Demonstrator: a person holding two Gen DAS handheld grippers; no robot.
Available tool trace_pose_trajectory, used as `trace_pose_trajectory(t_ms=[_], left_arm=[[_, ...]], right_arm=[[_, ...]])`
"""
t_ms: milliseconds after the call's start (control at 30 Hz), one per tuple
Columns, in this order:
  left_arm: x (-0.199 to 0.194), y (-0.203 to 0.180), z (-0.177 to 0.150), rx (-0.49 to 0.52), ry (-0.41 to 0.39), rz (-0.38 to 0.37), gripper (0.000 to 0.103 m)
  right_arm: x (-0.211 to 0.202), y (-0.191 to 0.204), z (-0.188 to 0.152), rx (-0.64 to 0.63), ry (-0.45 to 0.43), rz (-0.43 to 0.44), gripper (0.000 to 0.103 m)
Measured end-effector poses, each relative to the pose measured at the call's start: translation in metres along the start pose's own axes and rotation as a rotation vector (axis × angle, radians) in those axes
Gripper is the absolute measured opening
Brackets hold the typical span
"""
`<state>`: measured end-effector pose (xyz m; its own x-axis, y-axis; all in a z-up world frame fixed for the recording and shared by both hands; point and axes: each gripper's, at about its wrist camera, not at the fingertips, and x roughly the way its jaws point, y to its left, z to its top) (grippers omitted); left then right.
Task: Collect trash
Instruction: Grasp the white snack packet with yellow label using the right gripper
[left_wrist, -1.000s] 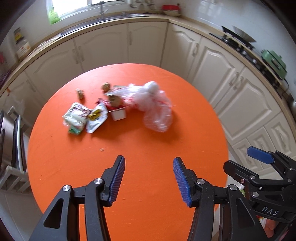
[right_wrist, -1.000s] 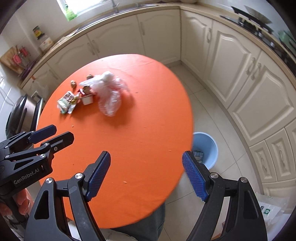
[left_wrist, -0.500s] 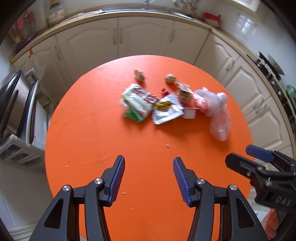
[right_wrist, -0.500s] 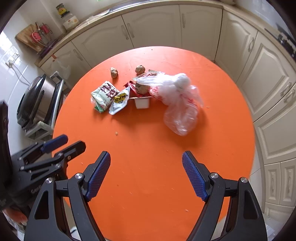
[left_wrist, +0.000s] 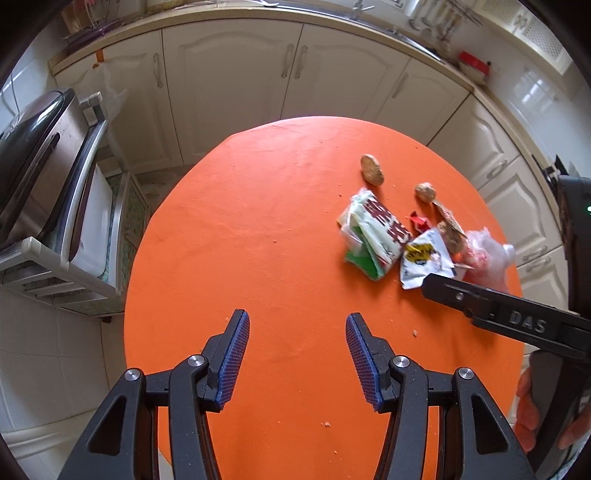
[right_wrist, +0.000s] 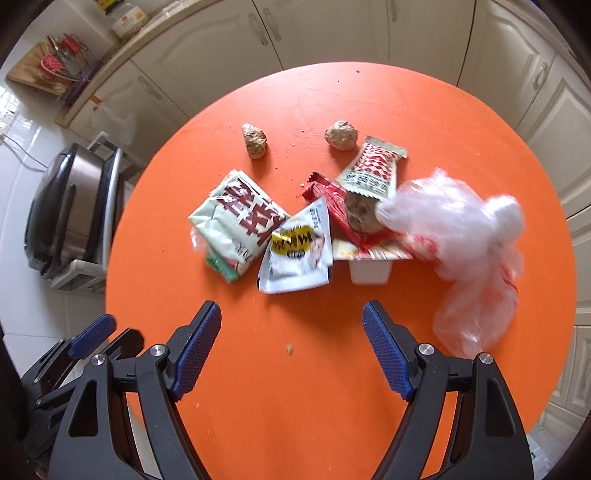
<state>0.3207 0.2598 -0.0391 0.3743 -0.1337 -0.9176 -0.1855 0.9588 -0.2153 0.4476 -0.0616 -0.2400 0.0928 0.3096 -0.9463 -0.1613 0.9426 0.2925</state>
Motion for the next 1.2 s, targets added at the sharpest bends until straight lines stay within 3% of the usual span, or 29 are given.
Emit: trace_pose_trajectory(t_ms=[233, 367, 433, 467, 700, 833, 1200], left_arm=[[0.024, 0.013, 0.020, -0.034, 0.030, -0.006, 0.051], [0.036, 0.014, 0.028, -0.050, 0.045, -0.015, 0.051], [0.042, 0.014, 0.032, -0.055, 0.052, -0.019, 0.051], [0.044, 0.012, 0.034, -0.058, 0.055, -0.026, 0.051], [0.050, -0.007, 0.048, -0.059, 0.044, -0.057, 0.051], [0.056, -0.021, 0.055, -0.072, 0.040, -0.047, 0.065], [0.102, -0.059, 0.073, -0.068, 0.088, -0.032, 0.067]], right_arm=[[0.036, 0.019, 0.018, -0.025, 0.056, 0.004, 0.048], [0.038, 0.027, 0.027, -0.061, 0.023, -0.039, 0.044], [0.038, 0.029, 0.030, -0.088, 0.001, -0.058, 0.030], [0.038, 0.028, 0.032, -0.091, 0.001, -0.065, 0.011], [0.025, 0.017, 0.022, -0.114, -0.041, -0.044, 0.007], [0.001, 0.008, 0.014, -0.113, -0.073, 0.002, 0.006], [-0.059, -0.028, 0.000, -0.054, -0.187, 0.036, 0.005]])
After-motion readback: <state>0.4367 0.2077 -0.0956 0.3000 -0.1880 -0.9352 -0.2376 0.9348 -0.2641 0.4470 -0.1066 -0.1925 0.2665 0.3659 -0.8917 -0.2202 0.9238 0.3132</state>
